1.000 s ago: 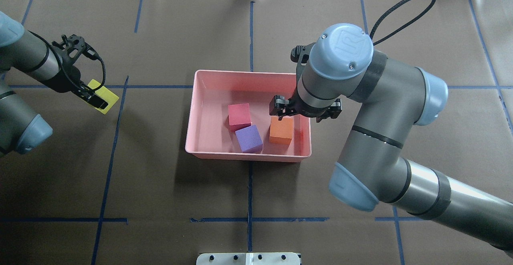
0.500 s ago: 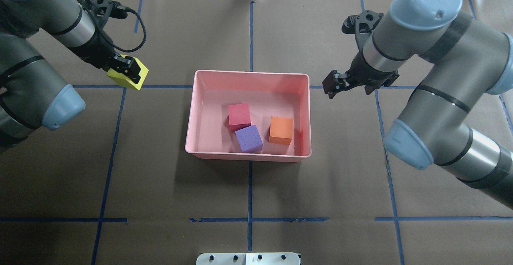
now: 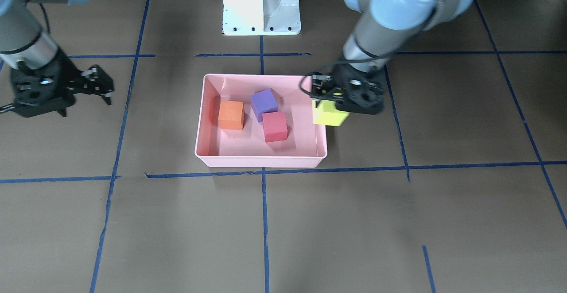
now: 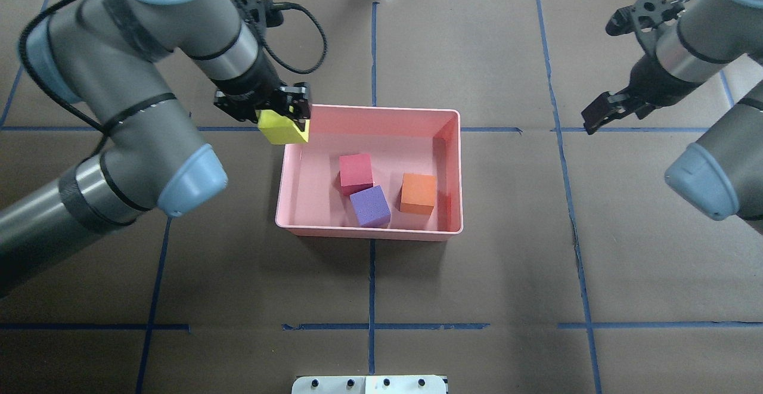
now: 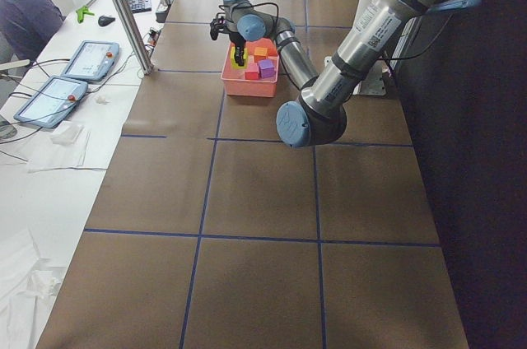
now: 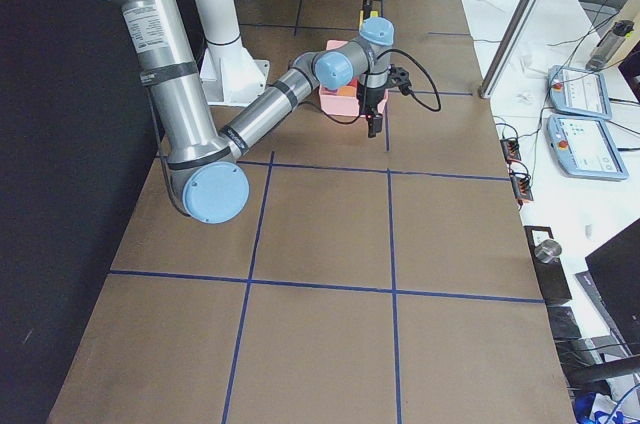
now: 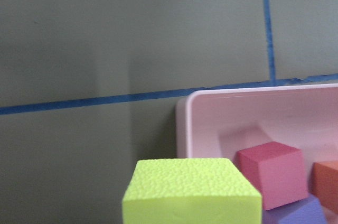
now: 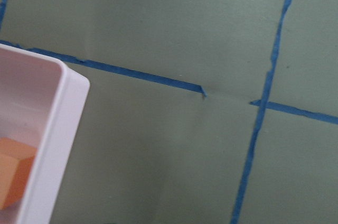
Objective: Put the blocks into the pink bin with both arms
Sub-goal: 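Carry the yellow cube into the pink bin and release it while the right arm withdraws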
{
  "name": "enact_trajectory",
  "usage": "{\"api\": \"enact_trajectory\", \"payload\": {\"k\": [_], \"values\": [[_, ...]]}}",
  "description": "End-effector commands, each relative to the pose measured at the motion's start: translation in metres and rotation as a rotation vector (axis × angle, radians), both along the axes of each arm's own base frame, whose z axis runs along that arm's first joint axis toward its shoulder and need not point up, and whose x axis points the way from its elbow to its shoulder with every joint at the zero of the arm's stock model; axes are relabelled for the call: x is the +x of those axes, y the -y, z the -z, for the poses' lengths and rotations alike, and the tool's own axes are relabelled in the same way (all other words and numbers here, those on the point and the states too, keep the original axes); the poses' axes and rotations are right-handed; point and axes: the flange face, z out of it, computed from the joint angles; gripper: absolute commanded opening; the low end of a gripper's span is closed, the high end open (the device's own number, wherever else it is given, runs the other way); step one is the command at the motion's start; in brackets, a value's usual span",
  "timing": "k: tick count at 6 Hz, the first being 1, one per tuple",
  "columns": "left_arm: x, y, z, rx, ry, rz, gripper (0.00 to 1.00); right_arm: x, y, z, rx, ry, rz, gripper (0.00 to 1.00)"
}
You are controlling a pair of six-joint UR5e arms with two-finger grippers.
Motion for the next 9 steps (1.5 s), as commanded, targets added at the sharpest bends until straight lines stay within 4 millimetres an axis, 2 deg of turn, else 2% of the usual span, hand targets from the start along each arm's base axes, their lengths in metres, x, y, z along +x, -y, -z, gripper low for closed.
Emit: {"api": "enact_trajectory", "payload": {"k": [1, 2, 3, 4, 5, 6, 7, 8, 9], "values": [[0.051, -0.026, 0.032, 0.021, 0.06, 0.091, 1.0, 0.046, -0.005, -0.039, 0.023, -0.021, 0.041, 1.0], [0.051, -0.026, 0.017, 0.02, 0.076, 0.08, 1.0, 0.058, -0.006, -0.049, 0.023, -0.016, 0.052, 1.0], [0.034, -0.031, 0.0, 0.102, 0.084, 0.022, 1.0, 0.08, -0.008, -0.063, 0.036, -0.019, 0.066, 1.0], [0.005, -0.032, -0.031, 0.146, 0.095, -0.027, 1.0, 0.111, -0.015, -0.089, 0.052, -0.024, 0.098, 1.0], [-0.033, -0.016, -0.061, 0.188, 0.105, -0.077, 1.0, 0.15, -0.026, -0.119, 0.071, -0.023, 0.127, 1.0], [-0.077, 0.011, -0.091, 0.236, 0.119, -0.121, 1.0, 0.186, -0.049, -0.16, 0.077, -0.045, 0.168, 1.0], [-0.122, 0.031, -0.13, 0.262, 0.148, -0.148, 1.0, 0.227, -0.068, -0.193, 0.088, -0.056, 0.18, 1.0], [-0.164, 0.046, -0.17, 0.291, 0.196, -0.166, 1.0, 0.261, -0.091, -0.23, 0.07, -0.059, 0.184, 1.0], [-0.228, 0.06, -0.221, 0.305, 0.248, -0.174, 1.0, 0.285, -0.12, -0.266, 0.014, -0.033, 0.155, 1.0]]}}
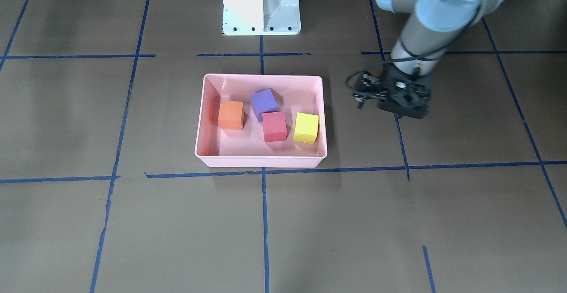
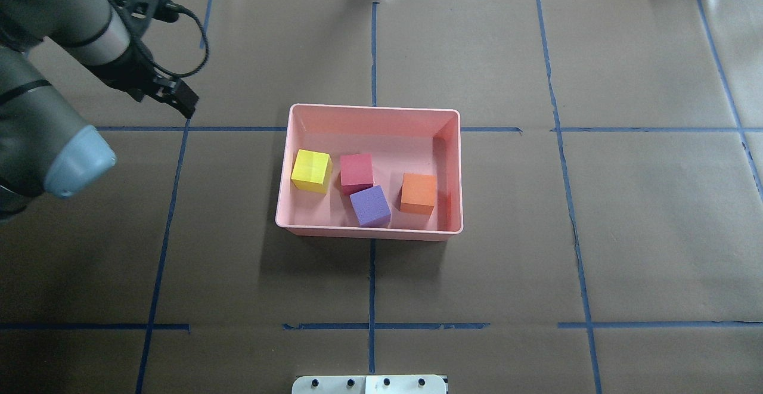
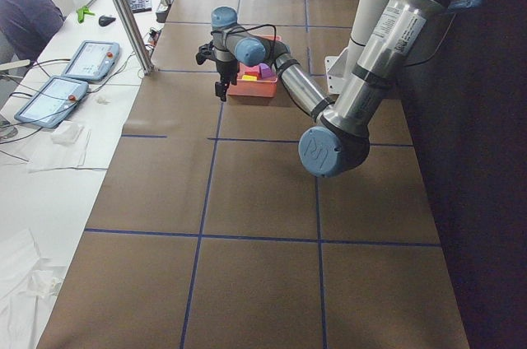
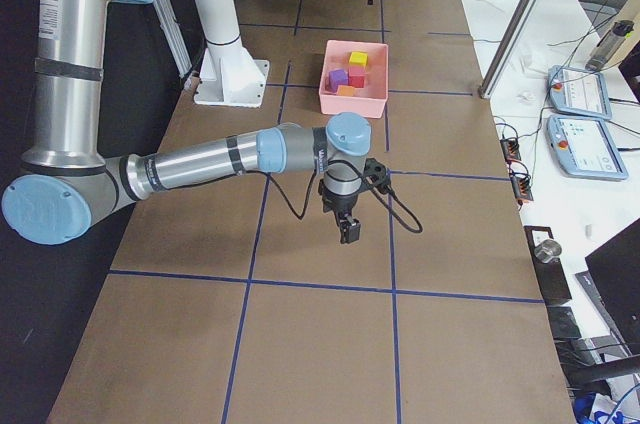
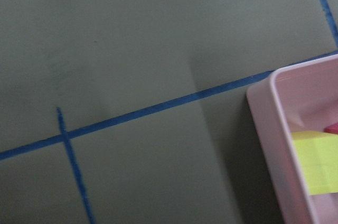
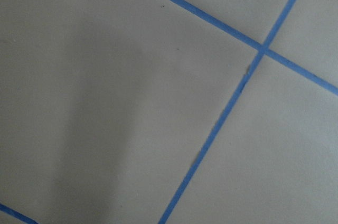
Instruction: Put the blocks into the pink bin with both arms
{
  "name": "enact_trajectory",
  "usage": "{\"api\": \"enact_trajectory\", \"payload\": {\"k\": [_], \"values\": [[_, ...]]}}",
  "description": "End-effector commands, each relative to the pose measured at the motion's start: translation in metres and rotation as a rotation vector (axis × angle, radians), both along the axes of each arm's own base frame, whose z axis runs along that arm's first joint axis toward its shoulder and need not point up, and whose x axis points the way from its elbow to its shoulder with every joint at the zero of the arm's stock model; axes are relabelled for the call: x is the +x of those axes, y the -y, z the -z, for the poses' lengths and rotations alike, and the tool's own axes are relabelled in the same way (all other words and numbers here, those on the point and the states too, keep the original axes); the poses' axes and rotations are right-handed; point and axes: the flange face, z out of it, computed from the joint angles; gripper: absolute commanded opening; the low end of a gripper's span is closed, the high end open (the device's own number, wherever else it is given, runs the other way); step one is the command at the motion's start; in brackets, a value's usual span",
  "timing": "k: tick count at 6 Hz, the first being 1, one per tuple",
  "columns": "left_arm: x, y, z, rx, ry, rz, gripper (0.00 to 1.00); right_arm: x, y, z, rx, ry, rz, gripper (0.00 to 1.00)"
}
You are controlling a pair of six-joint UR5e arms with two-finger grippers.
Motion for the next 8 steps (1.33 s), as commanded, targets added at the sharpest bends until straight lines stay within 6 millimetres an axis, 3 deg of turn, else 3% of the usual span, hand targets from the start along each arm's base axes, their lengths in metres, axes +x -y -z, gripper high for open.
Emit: {"api": "enact_trajectory", "payload": {"k": [1, 2, 3, 4, 5, 6, 8], "values": [[-0.137, 0.018, -0.093, 0.02, 0.037, -0.019, 1.0, 0.038, -0.04, -0.053, -0.089, 0.041, -0.058, 1.0], [-0.195, 0.007, -0.149, -0.052, 0.028, 0.012, 1.0, 0.038, -0.039, -0.053, -0.101, 0.039, -0.073, 1.0], [-0.234, -0.019, -0.207, -0.092, 0.053, 0.013, 1.0, 0.038, -0.037, -0.05, -0.114, 0.039, -0.096, 1.0], [-0.268, -0.044, -0.242, -0.115, 0.053, 0.014, 1.0, 0.038, -0.036, -0.049, -0.113, 0.039, -0.096, 1.0], [-0.28, -0.079, -0.283, -0.197, 0.063, 0.028, 1.0, 0.038, -0.035, -0.048, -0.111, 0.037, -0.097, 1.0], [-0.282, -0.095, -0.294, -0.216, 0.061, 0.023, 1.0, 0.038, -0.034, -0.048, -0.111, 0.039, -0.098, 1.0], [-0.287, -0.103, -0.303, -0.254, 0.062, 0.039, 1.0, 0.036, -0.031, -0.045, -0.113, 0.037, -0.122, 1.0]]}}
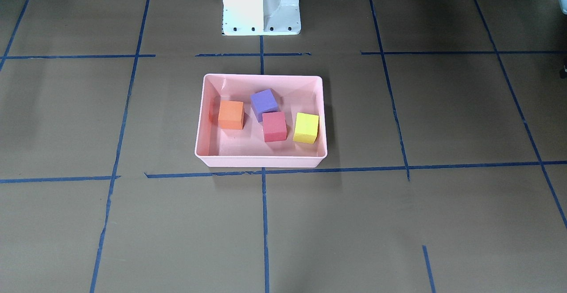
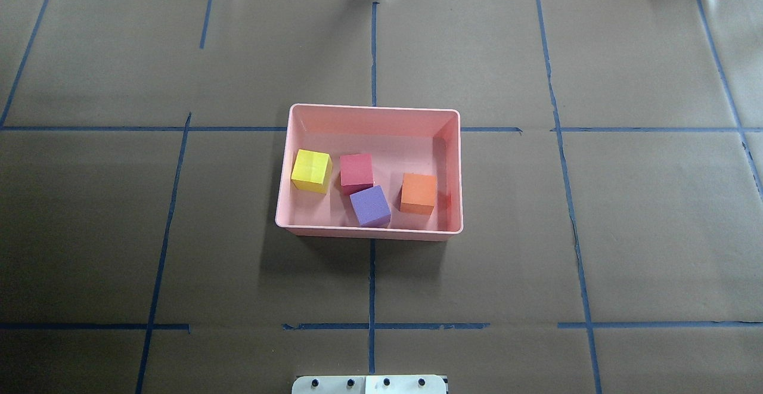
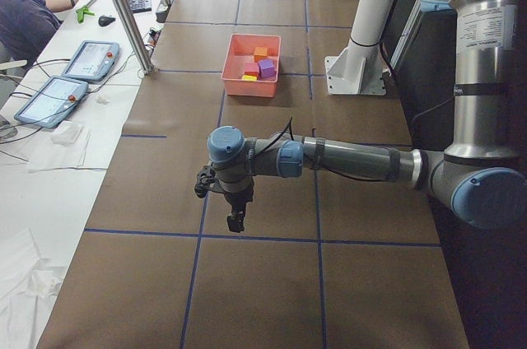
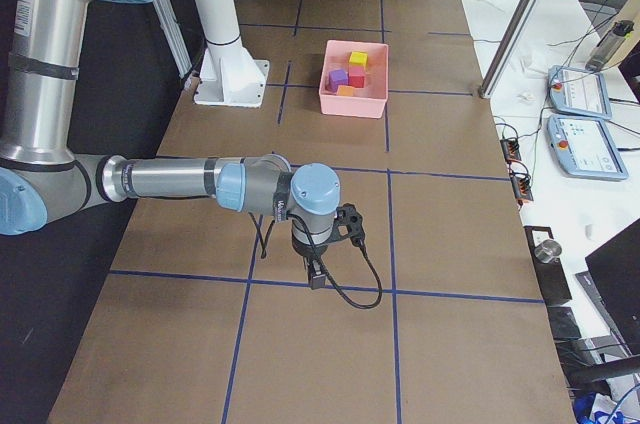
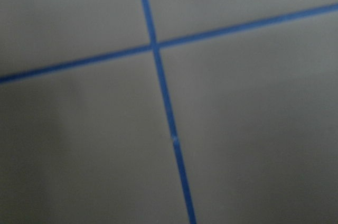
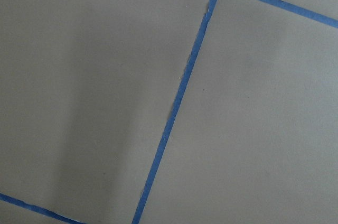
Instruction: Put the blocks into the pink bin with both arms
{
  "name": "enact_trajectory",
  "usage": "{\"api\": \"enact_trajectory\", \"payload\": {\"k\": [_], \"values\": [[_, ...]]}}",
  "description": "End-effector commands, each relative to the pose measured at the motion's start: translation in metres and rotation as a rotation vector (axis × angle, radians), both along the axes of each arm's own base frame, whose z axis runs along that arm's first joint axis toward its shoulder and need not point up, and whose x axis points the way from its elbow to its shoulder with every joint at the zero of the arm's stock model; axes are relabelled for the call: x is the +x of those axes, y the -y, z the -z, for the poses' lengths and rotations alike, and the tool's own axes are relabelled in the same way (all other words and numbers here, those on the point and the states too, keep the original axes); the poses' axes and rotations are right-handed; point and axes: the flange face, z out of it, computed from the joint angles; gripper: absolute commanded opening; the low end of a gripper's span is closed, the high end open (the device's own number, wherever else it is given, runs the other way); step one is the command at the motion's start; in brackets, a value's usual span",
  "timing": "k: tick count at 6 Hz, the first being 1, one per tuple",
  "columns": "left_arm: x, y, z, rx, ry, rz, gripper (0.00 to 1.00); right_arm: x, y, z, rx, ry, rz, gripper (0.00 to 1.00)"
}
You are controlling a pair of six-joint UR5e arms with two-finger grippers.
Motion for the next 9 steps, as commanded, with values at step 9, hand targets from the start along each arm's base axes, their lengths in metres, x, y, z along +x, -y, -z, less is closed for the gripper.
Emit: {"api": "enact_trajectory", "payload": {"k": [9], "values": [[-0.003, -0.007, -0.003, -0.018, 0.006, 0.004, 1.0, -0.002, 0.002, 0.0, 0.001, 0.004, -0.006, 1.0]]}}
